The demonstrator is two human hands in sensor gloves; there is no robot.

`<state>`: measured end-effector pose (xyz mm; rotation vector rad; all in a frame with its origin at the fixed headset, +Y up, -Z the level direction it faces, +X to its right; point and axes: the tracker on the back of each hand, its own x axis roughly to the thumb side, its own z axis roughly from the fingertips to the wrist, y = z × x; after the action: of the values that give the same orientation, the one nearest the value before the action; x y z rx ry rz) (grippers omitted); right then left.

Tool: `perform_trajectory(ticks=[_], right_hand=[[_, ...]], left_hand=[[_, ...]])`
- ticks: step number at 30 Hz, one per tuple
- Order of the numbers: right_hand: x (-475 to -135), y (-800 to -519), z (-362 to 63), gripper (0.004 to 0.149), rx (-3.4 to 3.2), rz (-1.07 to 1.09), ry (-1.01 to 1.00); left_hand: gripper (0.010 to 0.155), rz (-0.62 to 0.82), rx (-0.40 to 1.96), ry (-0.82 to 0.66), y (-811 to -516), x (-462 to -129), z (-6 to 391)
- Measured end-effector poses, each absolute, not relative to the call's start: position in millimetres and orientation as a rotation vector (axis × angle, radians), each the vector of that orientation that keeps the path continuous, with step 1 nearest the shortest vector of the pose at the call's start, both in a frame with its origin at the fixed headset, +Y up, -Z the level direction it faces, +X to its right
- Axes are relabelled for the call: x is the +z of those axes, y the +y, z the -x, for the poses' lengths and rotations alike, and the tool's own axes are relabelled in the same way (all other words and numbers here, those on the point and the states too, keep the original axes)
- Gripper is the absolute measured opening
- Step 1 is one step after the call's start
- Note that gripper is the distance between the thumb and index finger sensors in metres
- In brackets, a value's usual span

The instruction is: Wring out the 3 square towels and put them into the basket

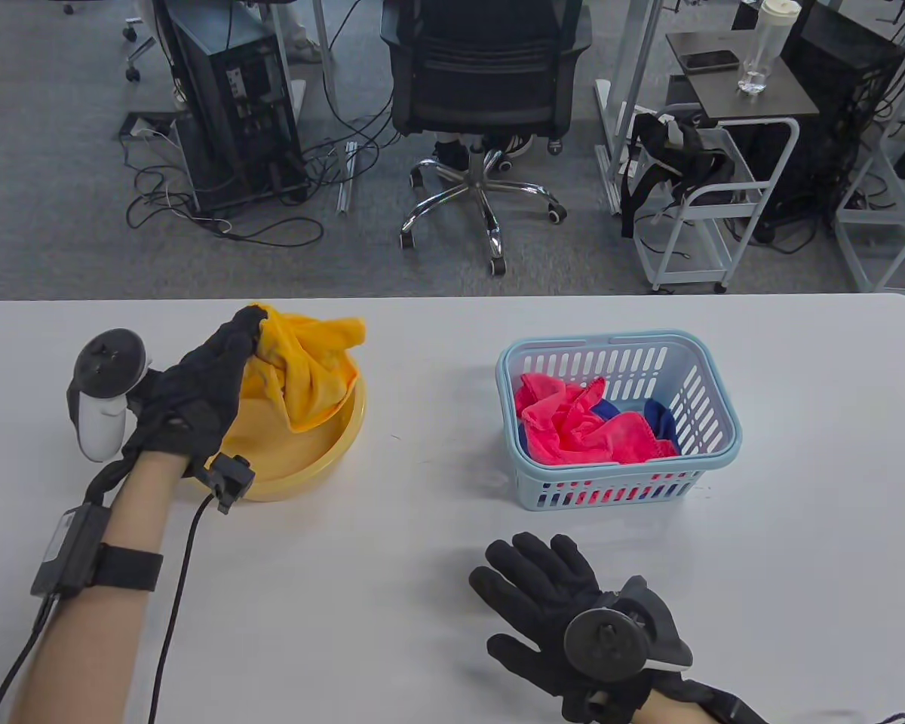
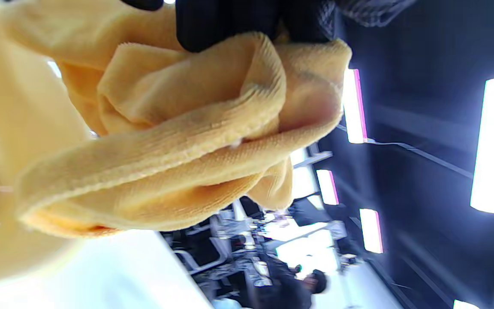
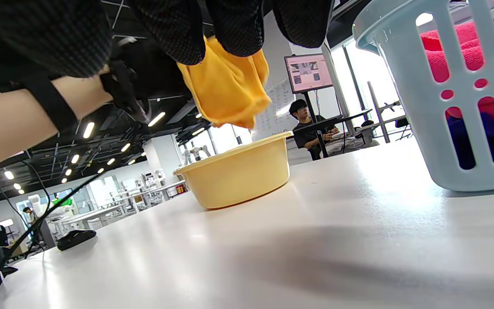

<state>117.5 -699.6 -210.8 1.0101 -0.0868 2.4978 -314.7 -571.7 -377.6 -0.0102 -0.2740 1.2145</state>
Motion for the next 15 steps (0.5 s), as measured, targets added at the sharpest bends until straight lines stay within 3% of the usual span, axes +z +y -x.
perform_trajectory(ticks=[4, 7, 10, 15], right_hand=[[-211.4, -699.8, -116.0, 0.072, 2.503, -1.002, -0.091], [-210.8, -697.4, -113.2, 0.074, 2.486, -1.006, -0.149], [-206.7, -690.3, -104.9, 0.082, 2.420, -1.036, -0.309], [-186.8, -683.3, -75.9, 0.108, 2.491, -1.169, -0.596]], left_hand=[[0.059, -0.101, 1.223, -0.446, -533.0, -333.5, 300.6], [0.060, -0.148, 1.251, -0.523, -529.2, -300.8, 283.3], [0.060, -0.101, 1.298, -0.564, -548.9, -276.3, 256.2], [0.062, 0.093, 1.565, -0.602, -612.4, -242.9, 188.4]])
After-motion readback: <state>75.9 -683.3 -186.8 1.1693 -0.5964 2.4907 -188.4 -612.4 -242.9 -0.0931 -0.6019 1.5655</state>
